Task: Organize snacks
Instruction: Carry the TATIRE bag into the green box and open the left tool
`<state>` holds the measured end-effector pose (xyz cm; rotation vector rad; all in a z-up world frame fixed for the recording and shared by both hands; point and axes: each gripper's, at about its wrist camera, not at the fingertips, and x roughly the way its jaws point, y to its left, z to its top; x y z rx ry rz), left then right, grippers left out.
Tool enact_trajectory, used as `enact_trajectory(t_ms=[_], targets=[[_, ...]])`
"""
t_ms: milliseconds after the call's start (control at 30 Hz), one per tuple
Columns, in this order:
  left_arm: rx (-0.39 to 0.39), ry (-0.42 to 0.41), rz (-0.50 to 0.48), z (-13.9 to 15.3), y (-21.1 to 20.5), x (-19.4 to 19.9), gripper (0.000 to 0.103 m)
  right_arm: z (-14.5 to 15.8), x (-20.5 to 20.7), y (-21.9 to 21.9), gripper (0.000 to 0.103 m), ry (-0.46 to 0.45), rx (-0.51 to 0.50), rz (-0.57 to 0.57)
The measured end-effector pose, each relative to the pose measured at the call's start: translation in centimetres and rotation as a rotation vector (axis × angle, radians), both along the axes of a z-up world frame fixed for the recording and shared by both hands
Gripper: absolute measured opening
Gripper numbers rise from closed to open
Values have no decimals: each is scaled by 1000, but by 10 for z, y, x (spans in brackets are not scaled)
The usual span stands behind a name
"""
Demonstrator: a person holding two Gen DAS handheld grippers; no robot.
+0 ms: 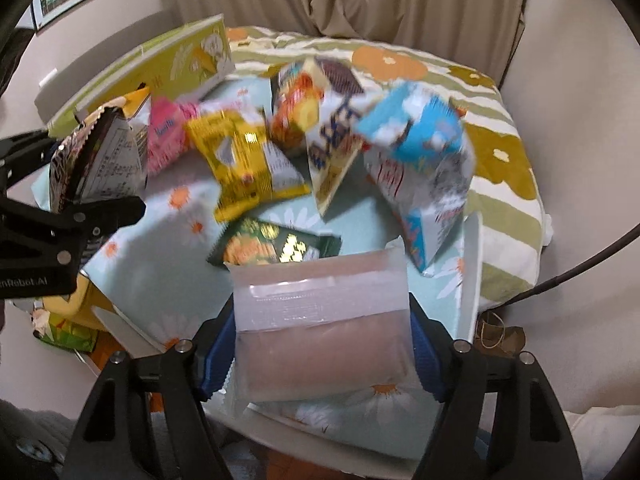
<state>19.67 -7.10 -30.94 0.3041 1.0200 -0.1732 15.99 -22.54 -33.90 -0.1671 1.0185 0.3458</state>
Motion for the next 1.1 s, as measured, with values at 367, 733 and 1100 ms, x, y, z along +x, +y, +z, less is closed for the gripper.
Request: enact_trajectory(t_ms=[367,733,1100], targets=[[-98,-163,132,103,56,-2,75,98,11,42,71,-133,69,56],[-92,-194,281,139,174,20,75,155,53,148,71,-192,161,155],[-102,-104,316,115,288,65,75,156,94,265,71,-138,180,153]])
